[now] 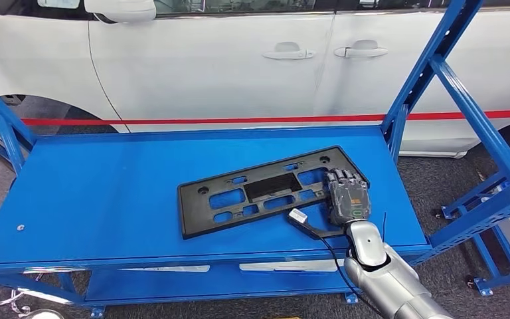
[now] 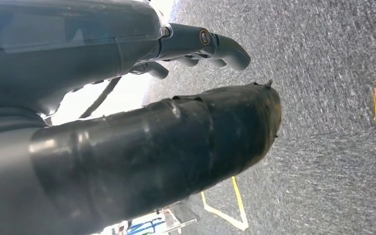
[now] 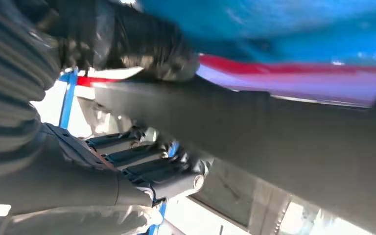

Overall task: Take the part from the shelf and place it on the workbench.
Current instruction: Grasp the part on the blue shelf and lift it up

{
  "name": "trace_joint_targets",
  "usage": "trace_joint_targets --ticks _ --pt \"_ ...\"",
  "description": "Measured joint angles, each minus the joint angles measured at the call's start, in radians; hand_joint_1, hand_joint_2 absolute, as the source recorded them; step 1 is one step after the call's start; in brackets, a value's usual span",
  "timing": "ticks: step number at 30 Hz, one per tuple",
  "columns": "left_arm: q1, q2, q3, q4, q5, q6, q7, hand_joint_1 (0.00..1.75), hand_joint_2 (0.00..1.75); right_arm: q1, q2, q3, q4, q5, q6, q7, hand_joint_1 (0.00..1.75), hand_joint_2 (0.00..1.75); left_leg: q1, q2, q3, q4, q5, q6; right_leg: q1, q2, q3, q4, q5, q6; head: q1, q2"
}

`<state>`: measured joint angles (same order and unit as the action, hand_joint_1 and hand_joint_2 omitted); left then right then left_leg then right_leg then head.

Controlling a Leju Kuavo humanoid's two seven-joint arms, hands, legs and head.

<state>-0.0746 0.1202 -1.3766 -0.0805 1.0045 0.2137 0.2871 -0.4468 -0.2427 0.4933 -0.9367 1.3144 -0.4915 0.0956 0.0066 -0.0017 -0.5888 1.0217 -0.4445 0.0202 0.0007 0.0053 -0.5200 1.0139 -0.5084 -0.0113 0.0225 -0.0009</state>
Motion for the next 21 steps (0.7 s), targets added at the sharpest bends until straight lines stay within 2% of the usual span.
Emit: trace_joint_targets --ticks 14,18,21 --pt "0.000 0.000 -0.001 0.000 0.015 0.000 -0.015 0.00 0.00 0.020 0.002 0.000 -0.066 -0.008 0.027 -0.025 1.75 1.75 0.001 0.000 0.001 0.000 0.000 0.000 0.001 0.000 0.002 0.000 0.000 0.000 0.000 0.000" --pt "0.000 0.000 -0.002 -0.001 0.031 -0.015 -0.030 0.00 1.75 0.044 0.002 0.000 -0.112 -0.024 0.026 -0.035 1.75 1.75 0.001 0.000 0.001 0.000 0.000 0.000 0.001 0.000 0.001 0.000 0.000 0.000 0.000 0.000" --pt "0.001 -0.002 -0.001 -0.002 0.054 -0.037 -0.055 0.00 1.75 0.069 -0.002 0.000 -0.164 -0.083 0.038 -0.066 1.75 1.75 0.001 0.000 0.001 0.000 -0.001 0.000 0.001 0.000 0.001 0.000 0.000 -0.001 0.000 0.000"
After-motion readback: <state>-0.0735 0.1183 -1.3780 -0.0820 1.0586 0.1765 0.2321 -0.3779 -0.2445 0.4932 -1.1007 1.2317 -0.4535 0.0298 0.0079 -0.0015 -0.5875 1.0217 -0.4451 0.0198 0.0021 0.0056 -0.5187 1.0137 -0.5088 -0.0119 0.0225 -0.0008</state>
